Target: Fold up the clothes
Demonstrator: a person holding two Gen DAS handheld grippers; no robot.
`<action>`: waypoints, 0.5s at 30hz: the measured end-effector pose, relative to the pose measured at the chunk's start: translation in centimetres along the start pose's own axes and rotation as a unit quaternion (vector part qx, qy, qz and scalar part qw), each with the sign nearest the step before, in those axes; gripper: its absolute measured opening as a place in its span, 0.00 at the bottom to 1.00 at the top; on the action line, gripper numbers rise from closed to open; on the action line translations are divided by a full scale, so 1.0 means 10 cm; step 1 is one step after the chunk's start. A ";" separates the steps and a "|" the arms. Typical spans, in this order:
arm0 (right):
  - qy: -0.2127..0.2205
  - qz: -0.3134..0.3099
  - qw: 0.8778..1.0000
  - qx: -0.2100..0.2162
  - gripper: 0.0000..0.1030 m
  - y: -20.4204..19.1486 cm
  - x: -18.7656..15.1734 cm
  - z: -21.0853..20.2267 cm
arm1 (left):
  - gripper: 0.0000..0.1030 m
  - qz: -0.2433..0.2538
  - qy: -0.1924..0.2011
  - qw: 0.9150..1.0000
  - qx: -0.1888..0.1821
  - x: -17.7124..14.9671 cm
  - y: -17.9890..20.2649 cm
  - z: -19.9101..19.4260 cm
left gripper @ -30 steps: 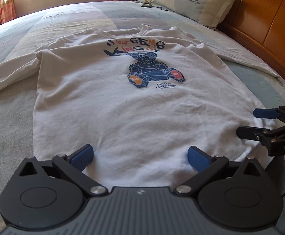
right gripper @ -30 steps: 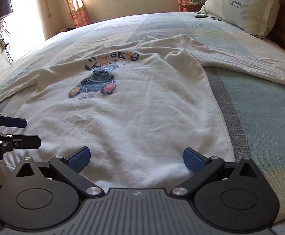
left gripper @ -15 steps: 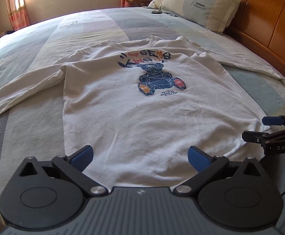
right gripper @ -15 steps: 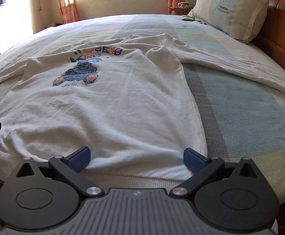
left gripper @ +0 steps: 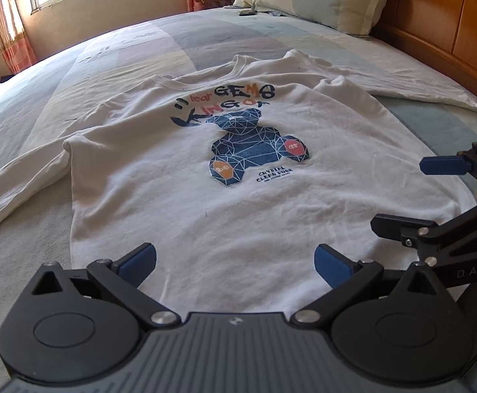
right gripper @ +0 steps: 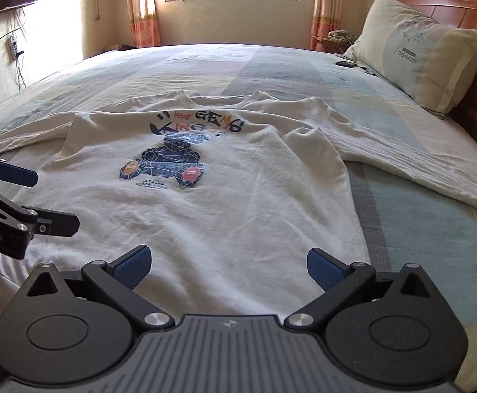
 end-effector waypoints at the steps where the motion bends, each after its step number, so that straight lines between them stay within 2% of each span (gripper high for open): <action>1: -0.004 -0.013 1.000 0.003 1.00 -0.05 0.00 0.09 | 0.99 0.003 -0.007 1.000 0.001 -0.07 0.01 0.03; 4: -0.014 -0.036 0.999 0.006 1.00 -0.12 -0.14 0.18 | 0.99 -0.029 -0.004 0.999 -0.016 -0.32 -0.05 0.00; 6: -0.009 -0.034 0.999 0.015 1.00 -0.12 -0.27 0.13 | 0.99 -0.017 0.011 1.000 -0.017 -0.48 -0.08 -0.13; 9: -0.003 -0.032 0.999 0.015 1.00 -0.09 -0.46 -0.08 | 0.99 -0.021 0.004 0.999 -0.026 -0.59 -0.12 -0.25; 12: 0.003 -0.021 1.000 0.022 1.00 -0.06 -0.60 -0.26 | 0.99 -0.014 -0.010 1.000 -0.026 -0.52 -0.14 -0.27; 15: -0.021 -0.016 0.999 0.024 1.00 -0.06 -0.53 -0.30 | 0.99 -0.013 0.013 0.999 -0.033 -0.27 -0.17 -0.30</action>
Point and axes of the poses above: each gripper's, at about its wrist camera, not at the fingertips, and z roughly the way its jaws point, y to its right, x to its top, the point moved 10 cm from there along z, roughly the way its jaws point, and after that the axes turned 11 degrees about x, right-handed, at the moved point
